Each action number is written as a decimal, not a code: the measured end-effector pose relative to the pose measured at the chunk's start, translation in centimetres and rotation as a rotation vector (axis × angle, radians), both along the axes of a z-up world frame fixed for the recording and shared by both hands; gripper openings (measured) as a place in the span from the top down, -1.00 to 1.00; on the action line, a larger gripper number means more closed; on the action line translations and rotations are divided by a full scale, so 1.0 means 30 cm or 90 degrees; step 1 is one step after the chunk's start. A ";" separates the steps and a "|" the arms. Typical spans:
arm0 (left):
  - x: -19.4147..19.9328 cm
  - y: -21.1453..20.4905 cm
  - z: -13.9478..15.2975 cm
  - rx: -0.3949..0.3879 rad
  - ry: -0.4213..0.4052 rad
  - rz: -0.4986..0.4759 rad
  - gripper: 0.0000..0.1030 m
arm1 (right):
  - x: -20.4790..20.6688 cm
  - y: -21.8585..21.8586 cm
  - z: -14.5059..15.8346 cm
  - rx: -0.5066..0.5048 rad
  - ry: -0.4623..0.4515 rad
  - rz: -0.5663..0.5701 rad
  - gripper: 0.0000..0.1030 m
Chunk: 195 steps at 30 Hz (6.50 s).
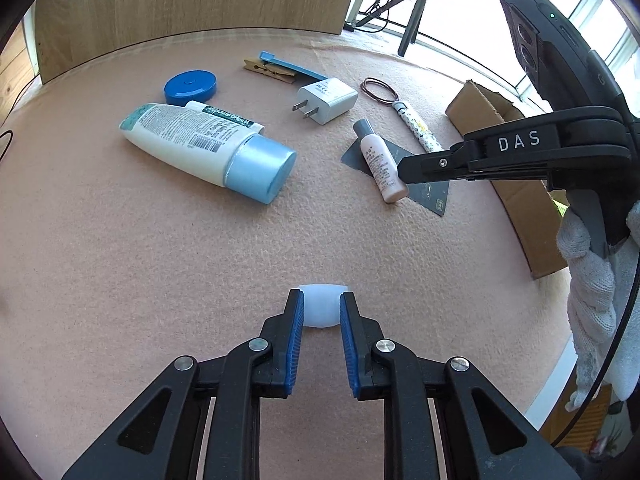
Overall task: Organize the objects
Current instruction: 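Grasp the white lotion bottle with the right tool while the left holds the foam cylinder, then carry the foam cylinder with left and lotion bottle with right into the box, release both, then withdraw both open tools from the box back over the table, then grasp the black printed card with the right tool and lift it, then carry the black card with the right tool into the box and release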
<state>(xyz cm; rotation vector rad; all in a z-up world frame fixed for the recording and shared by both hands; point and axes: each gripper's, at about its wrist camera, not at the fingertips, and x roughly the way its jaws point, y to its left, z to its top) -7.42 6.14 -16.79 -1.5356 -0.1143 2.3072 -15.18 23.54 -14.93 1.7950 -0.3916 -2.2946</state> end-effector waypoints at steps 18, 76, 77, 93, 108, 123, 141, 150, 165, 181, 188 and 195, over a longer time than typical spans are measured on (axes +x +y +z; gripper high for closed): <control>0.003 0.044 -0.019 -0.046 0.018 -0.009 0.46 | -0.050 -0.159 -0.037 0.097 -0.003 0.084 0.65; -0.465 0.976 0.258 0.009 0.132 -0.217 -0.33 | 0.475 0.605 0.243 0.087 0.116 -0.141 0.61; -0.466 0.977 0.262 0.005 0.134 -0.210 -0.61 | 0.471 0.603 0.242 0.093 0.110 -0.137 0.31; -0.435 0.822 0.304 0.004 0.151 -0.169 -0.85 | 0.452 0.554 0.269 0.103 0.134 -0.136 -0.26; -0.342 0.304 0.367 -0.025 0.162 -0.038 -0.85 | 0.340 0.379 0.308 0.084 0.167 -0.057 -0.25; -0.076 -0.156 0.318 -0.062 0.130 0.085 -0.85 | 0.075 0.104 0.152 0.067 0.073 0.089 -0.25; 0.049 -0.276 0.273 -0.056 0.099 0.126 -0.85 | -0.149 0.001 -0.055 0.101 -0.025 0.132 -0.25; 0.034 -0.290 0.259 -0.037 0.091 0.132 -0.85 | -0.112 -0.040 -0.054 0.112 -0.050 0.192 -0.25; 0.015 -0.251 0.242 -0.022 0.089 0.122 -0.85 | -0.022 -0.074 -0.050 0.217 -0.023 0.239 0.08; -0.019 -0.185 0.203 -0.033 0.078 0.101 -0.85 | 0.113 0.108 0.100 0.169 0.037 0.145 0.09; -0.032 -0.131 0.190 -0.032 0.072 0.080 -0.84 | 0.160 0.147 0.186 0.161 0.089 0.078 0.09; -0.038 -0.086 0.197 -0.031 0.075 0.064 -0.84 | 0.193 0.313 0.258 0.174 0.115 -0.003 0.09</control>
